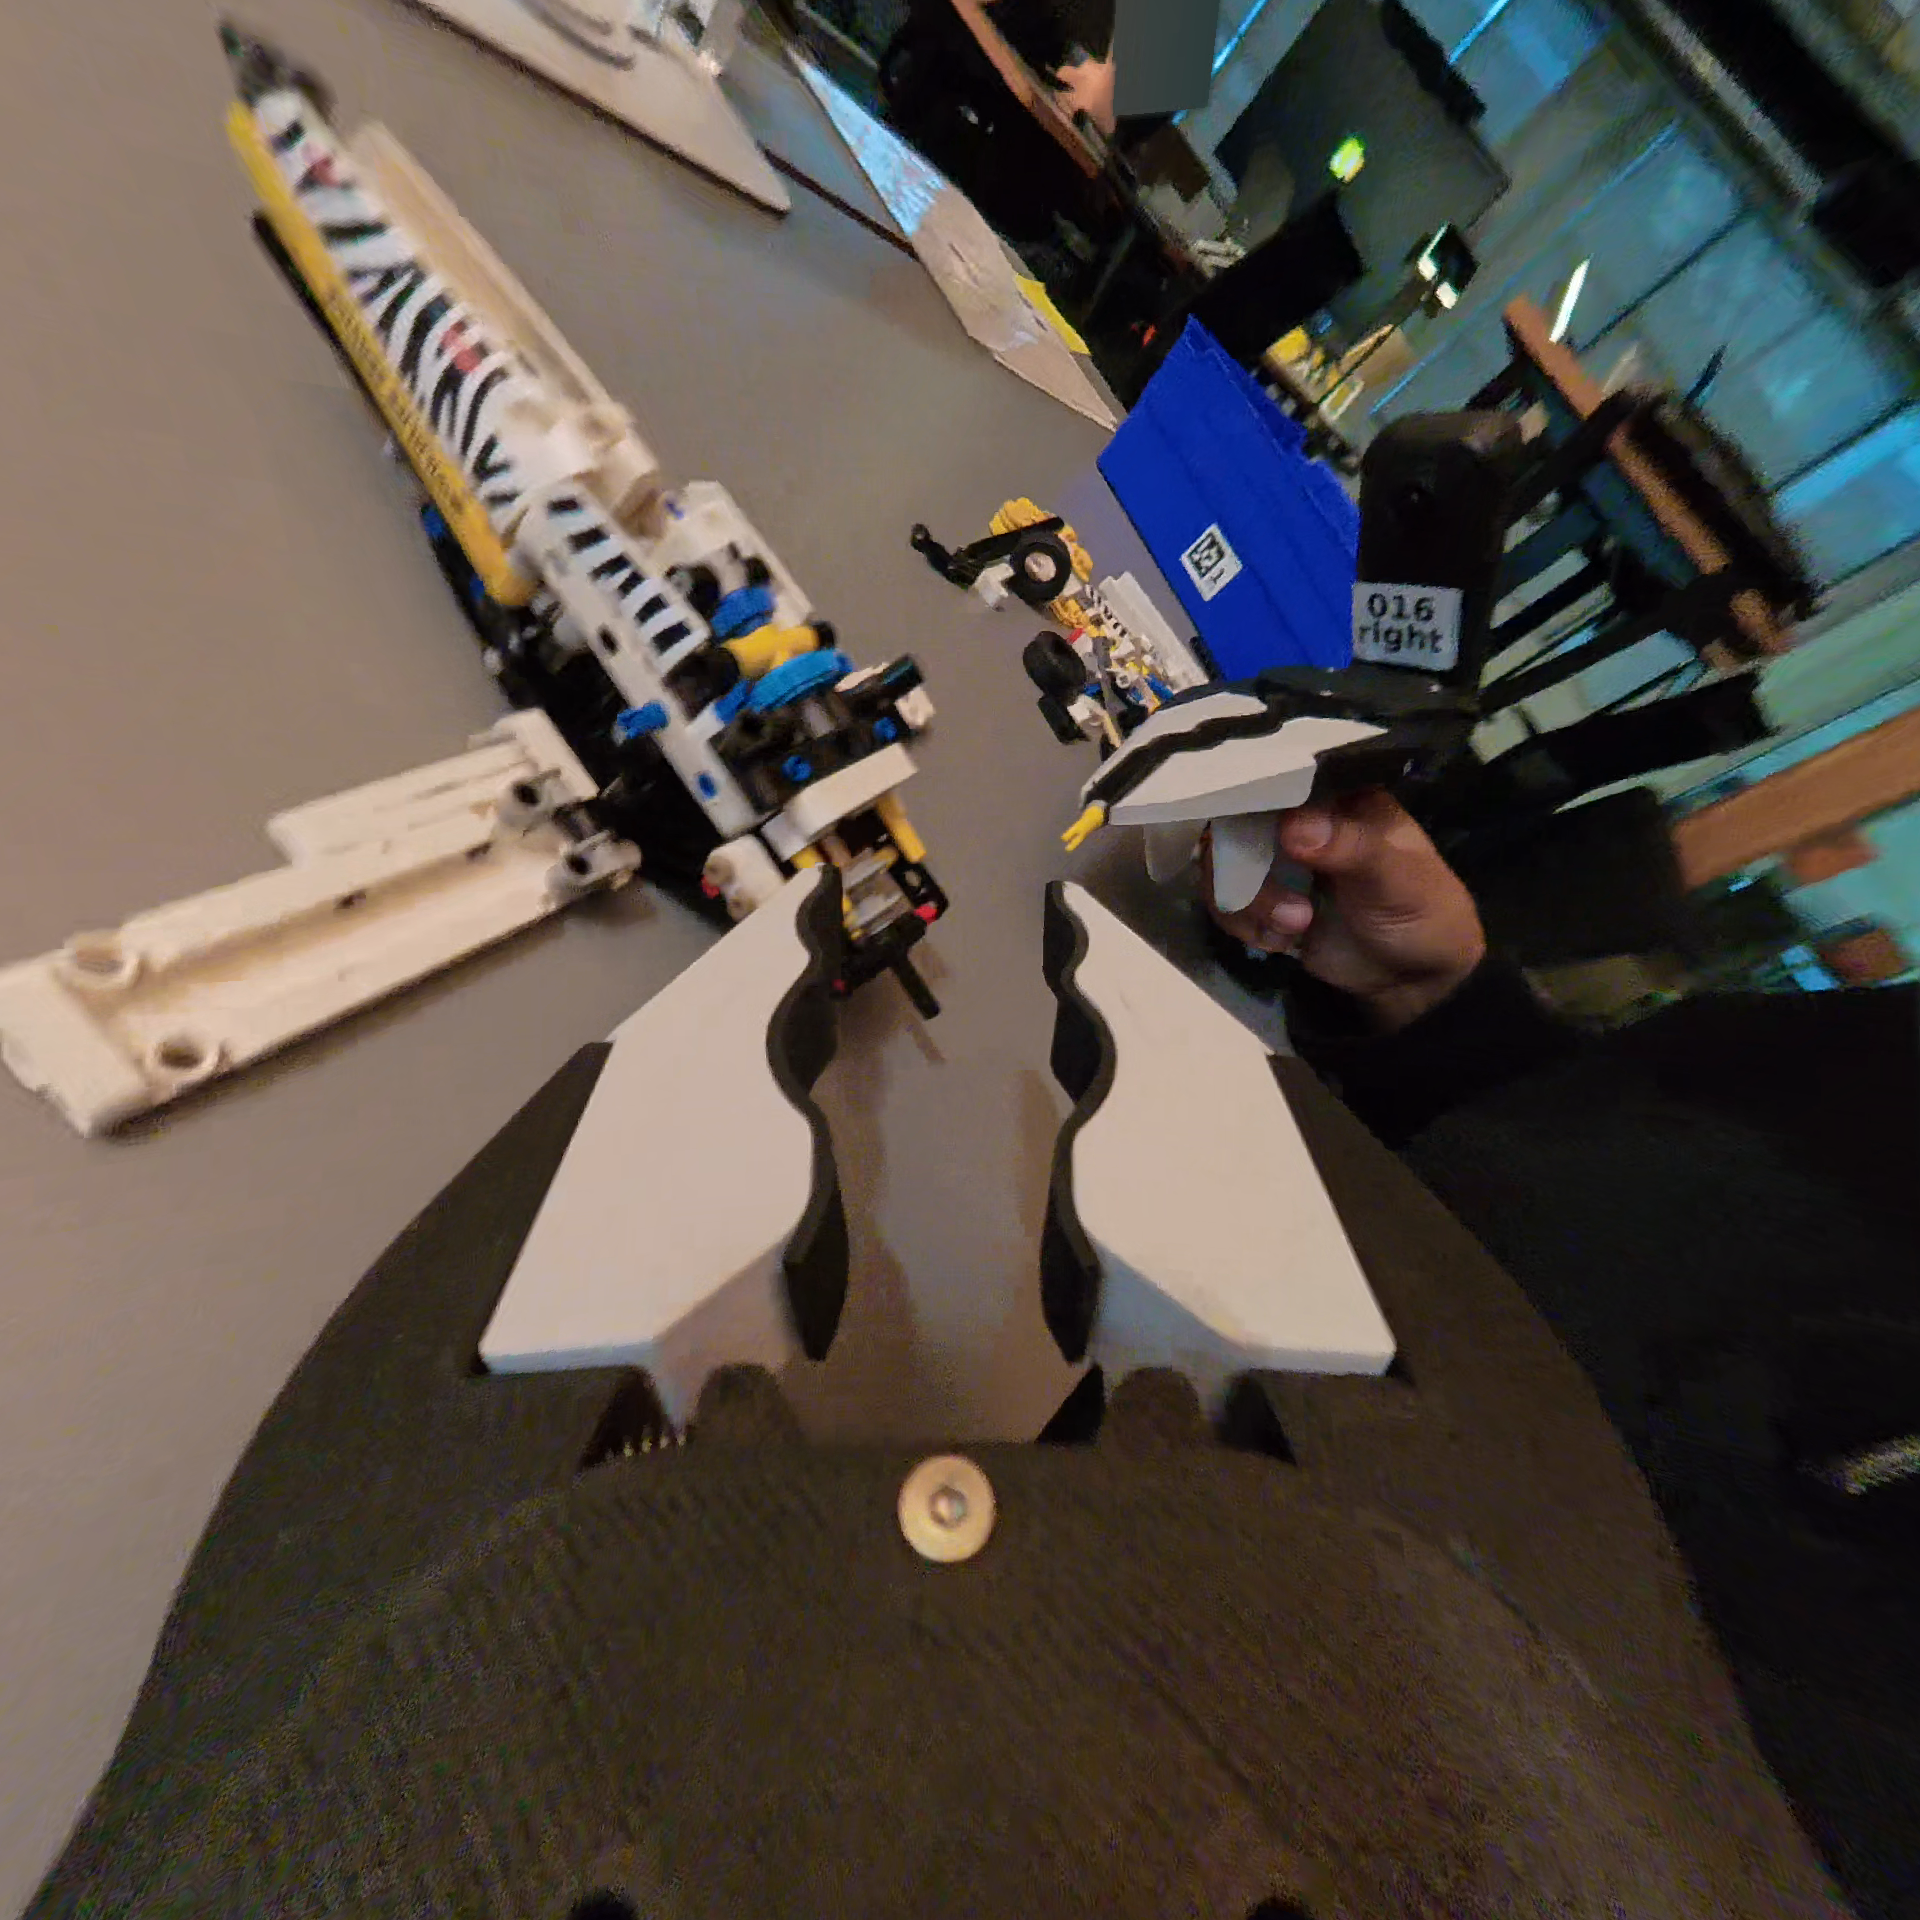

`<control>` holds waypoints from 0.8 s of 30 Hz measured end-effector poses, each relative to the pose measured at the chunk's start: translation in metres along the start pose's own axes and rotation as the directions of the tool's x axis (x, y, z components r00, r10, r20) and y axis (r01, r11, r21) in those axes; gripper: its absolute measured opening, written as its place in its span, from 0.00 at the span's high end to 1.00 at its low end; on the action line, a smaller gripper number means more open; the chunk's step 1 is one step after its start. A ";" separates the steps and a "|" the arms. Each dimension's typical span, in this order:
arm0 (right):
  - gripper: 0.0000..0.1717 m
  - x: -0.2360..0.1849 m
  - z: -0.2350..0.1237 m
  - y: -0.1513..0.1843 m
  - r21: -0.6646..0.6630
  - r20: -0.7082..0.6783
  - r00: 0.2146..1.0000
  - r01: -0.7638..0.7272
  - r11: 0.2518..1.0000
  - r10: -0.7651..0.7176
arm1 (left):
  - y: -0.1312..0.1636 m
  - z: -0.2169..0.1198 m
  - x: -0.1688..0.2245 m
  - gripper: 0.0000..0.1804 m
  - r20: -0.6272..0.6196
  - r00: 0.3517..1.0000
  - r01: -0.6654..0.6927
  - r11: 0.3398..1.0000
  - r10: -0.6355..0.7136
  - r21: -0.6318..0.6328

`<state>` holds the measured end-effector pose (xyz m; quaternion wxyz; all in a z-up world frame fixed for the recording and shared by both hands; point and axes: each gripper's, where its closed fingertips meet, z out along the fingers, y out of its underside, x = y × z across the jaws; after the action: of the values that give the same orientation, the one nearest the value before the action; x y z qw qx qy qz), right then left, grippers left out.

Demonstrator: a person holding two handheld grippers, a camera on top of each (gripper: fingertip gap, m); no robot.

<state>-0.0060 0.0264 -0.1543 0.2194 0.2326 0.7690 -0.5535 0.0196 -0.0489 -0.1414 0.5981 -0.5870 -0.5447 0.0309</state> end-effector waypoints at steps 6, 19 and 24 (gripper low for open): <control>0.97 -0.019 -0.003 0.011 -0.020 0.053 0.997 0.059 0.998 -0.058 | 0.015 0.021 0.044 0.84 -0.056 0.966 -0.254 0.965 0.251 -0.064; 0.97 -0.029 -0.003 0.029 -0.104 0.065 0.989 0.141 0.985 -0.135 | 0.053 0.055 0.058 1.00 -0.059 0.919 -0.393 0.896 0.390 -0.207; 0.97 -0.031 -0.004 0.027 -0.086 0.077 0.989 0.135 0.987 -0.128 | 0.058 0.059 0.055 0.97 -0.060 0.916 -0.399 0.884 0.397 -0.243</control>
<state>0.0344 0.0341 -0.1550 0.2200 0.1514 0.7987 -0.5392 0.0364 0.0457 -0.1673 0.5024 -0.7570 -0.4098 0.0816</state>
